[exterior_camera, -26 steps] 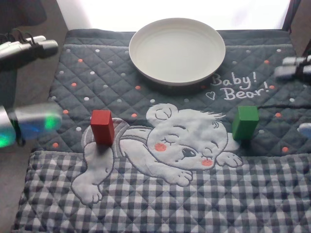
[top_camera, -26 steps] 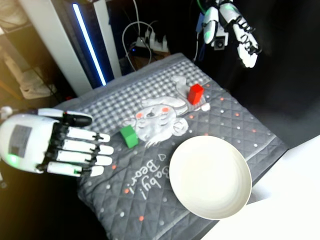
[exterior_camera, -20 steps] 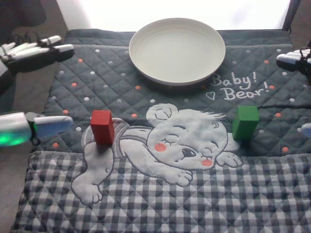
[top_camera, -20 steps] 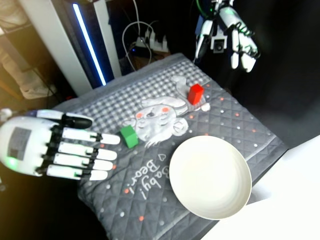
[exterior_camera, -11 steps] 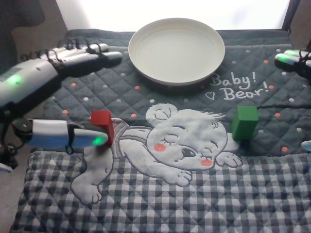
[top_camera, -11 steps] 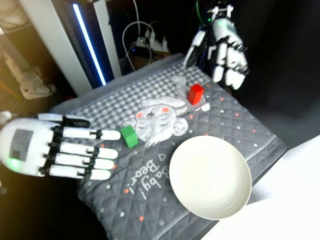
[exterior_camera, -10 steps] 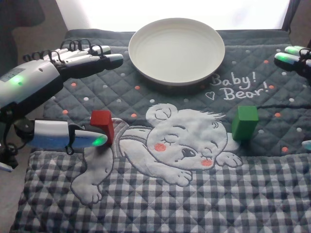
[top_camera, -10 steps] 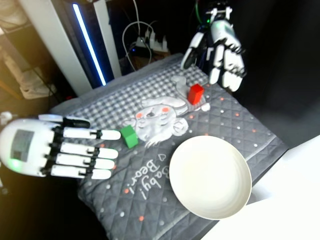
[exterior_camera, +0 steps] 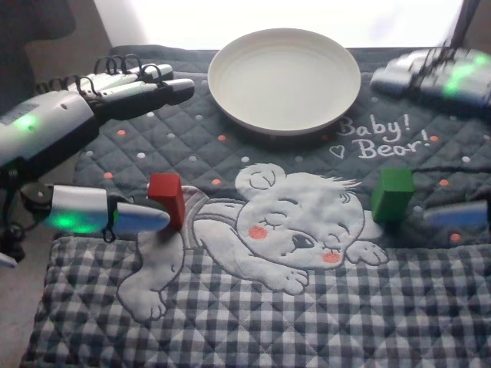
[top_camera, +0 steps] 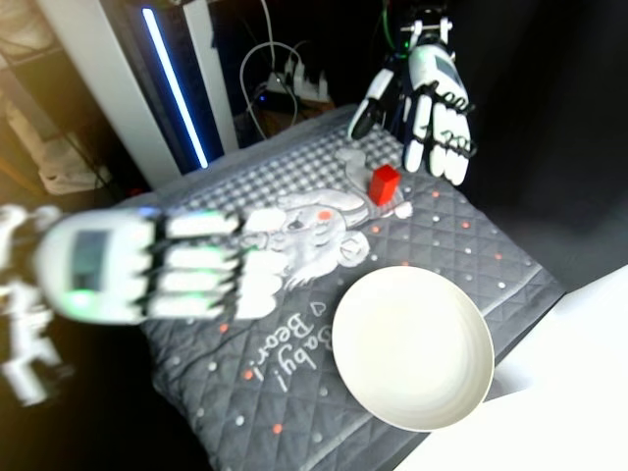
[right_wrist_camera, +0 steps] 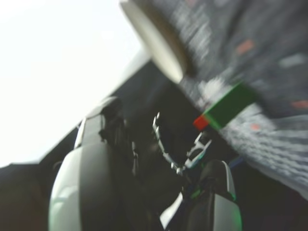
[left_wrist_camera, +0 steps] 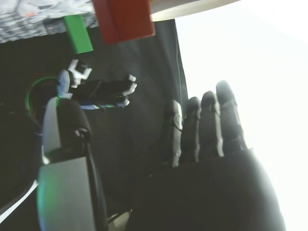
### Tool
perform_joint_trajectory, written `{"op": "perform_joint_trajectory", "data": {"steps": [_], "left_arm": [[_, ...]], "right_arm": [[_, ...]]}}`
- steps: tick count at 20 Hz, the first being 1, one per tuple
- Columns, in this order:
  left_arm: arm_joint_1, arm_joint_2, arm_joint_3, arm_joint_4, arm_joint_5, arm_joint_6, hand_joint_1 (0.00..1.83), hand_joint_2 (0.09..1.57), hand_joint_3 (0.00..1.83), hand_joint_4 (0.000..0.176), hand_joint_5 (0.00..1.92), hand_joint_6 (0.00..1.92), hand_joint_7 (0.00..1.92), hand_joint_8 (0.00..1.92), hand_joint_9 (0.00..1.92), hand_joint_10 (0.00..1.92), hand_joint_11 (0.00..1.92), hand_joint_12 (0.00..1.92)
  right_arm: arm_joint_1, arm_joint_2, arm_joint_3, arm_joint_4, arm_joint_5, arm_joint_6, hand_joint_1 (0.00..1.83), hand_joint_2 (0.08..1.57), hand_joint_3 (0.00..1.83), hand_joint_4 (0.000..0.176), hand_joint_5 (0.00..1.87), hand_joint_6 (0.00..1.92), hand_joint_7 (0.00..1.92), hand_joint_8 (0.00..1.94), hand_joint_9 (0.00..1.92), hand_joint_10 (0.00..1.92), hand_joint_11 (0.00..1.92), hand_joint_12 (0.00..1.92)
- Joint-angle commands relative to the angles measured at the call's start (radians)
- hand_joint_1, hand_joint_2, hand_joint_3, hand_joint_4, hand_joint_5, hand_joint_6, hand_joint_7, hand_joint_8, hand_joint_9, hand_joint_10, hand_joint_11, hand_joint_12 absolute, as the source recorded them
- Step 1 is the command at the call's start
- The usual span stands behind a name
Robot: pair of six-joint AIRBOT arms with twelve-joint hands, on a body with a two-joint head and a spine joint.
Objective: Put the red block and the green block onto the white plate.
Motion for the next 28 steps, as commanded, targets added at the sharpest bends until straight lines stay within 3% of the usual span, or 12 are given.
{"op": "perform_joint_trajectory", "data": {"steps": [1,3,4,8,9,10,11,13,15,17,24,28], "left_arm": [[-0.016,-0.003,0.002,-0.011,-0.109,-0.004,0.87,0.88,0.00,0.063,0.27,0.01,0.15,0.00,0.13,0.01,0.00,0.57],[-0.024,-0.009,0.012,-0.001,-0.075,-0.004,0.87,0.89,0.00,0.040,0.28,0.00,0.17,0.00,0.16,0.01,0.00,0.63],[-0.026,-0.009,0.015,0.002,-0.062,-0.004,0.90,0.88,0.00,0.000,0.31,0.01,0.19,0.01,0.17,0.01,0.00,0.64],[-0.048,-0.025,0.038,0.030,0.023,-0.004,0.95,0.86,0.00,0.000,0.36,0.00,0.24,0.00,0.25,0.01,0.00,0.81],[-0.070,-0.042,0.057,0.064,0.075,-0.014,0.92,0.84,0.00,0.000,0.38,0.00,0.28,0.00,0.28,0.00,0.00,0.91],[-0.074,-0.045,0.061,0.072,0.089,-0.018,0.92,0.84,0.00,0.000,0.38,0.00,0.28,0.00,0.28,0.00,0.00,0.91],[-0.083,-0.052,0.068,0.091,0.113,-0.026,0.93,0.83,0.00,0.000,0.38,0.00,0.27,0.00,0.25,0.00,0.00,0.81],[-0.094,-0.057,0.074,0.115,0.149,-0.027,0.91,0.82,0.00,0.000,0.40,0.00,0.30,0.00,0.29,0.00,0.01,0.80],[-0.102,-0.059,0.078,0.134,0.184,-0.027,0.93,0.82,0.00,0.000,0.42,0.01,0.32,0.00,0.30,0.00,0.00,0.79],[-0.102,-0.061,0.082,0.135,0.195,-0.027,0.90,0.83,0.00,0.007,0.42,0.00,0.32,0.00,0.29,0.01,0.00,0.71],[-0.102,-0.065,0.091,0.126,0.201,-0.027,1.02,0.94,0.00,0.000,0.48,0.00,0.48,0.00,0.42,0.00,0.00,0.96],[-0.102,-0.069,0.094,0.125,0.206,-0.027,1.12,0.97,0.00,0.000,0.60,0.00,0.65,0.00,0.57,0.01,0.02,1.08]], "right_arm": [[0.010,0.009,0.010,0.050,0.103,0.011,0.85,0.91,0.00,0.176,0.11,0.00,0.14,0.00,0.14,0.00,0.00,0.35],[0.034,-0.015,0.024,0.030,0.072,0.014,0.84,0.87,0.00,0.176,0.12,0.00,0.16,0.00,0.18,0.00,0.00,0.46],[0.053,-0.030,0.030,0.015,0.053,0.016,0.85,0.85,0.00,0.176,0.12,0.00,0.18,0.01,0.21,0.01,0.00,0.47],[0.089,-0.090,0.077,-0.034,-0.009,0.062,0.93,0.84,0.00,0.174,0.12,0.01,0.22,0.01,0.26,0.00,0.10,0.44],[0.089,-0.094,0.083,-0.036,-0.031,0.063,0.94,0.82,0.00,0.176,0.17,0.00,0.40,0.00,0.37,0.01,0.01,0.89],[0.089,-0.094,0.084,-0.037,-0.037,0.063,0.94,0.82,0.00,0.176,0.17,0.00,0.40,0.00,0.37,0.01,0.01,0.89],[0.089,-0.095,0.087,-0.039,-0.049,0.063,0.94,0.81,0.00,0.176,0.18,0.00,0.48,0.01,0.47,0.04,0.00,1.20],[0.089,-0.097,0.092,-0.040,-0.065,0.063,0.90,0.82,0.00,0.176,0.24,0.01,0.37,0.01,0.34,0.01,0.00,0.97],[0.089,-0.099,0.097,-0.040,-0.079,0.063,0.91,0.84,0.00,0.132,0.34,0.01,0.32,0.00,0.26,0.01,0.00,0.64],[0.089,-0.101,0.100,-0.039,-0.084,0.063,0.98,0.88,0.00,0.099,0.43,0.00,0.43,0.00,0.40,0.01,0.00,1.03],[0.089,-0.109,0.100,-0.039,-0.084,0.063,0.95,0.92,0.00,0.074,0.61,0.01,0.63,0.00,0.61,0.01,0.16,1.26],[0.089,-0.110,0.100,-0.039,-0.084,0.063,1.06,0.94,0.00,0.028,0.74,0.01,0.82,0.05,0.79,0.09,0.25,1.46]]}}
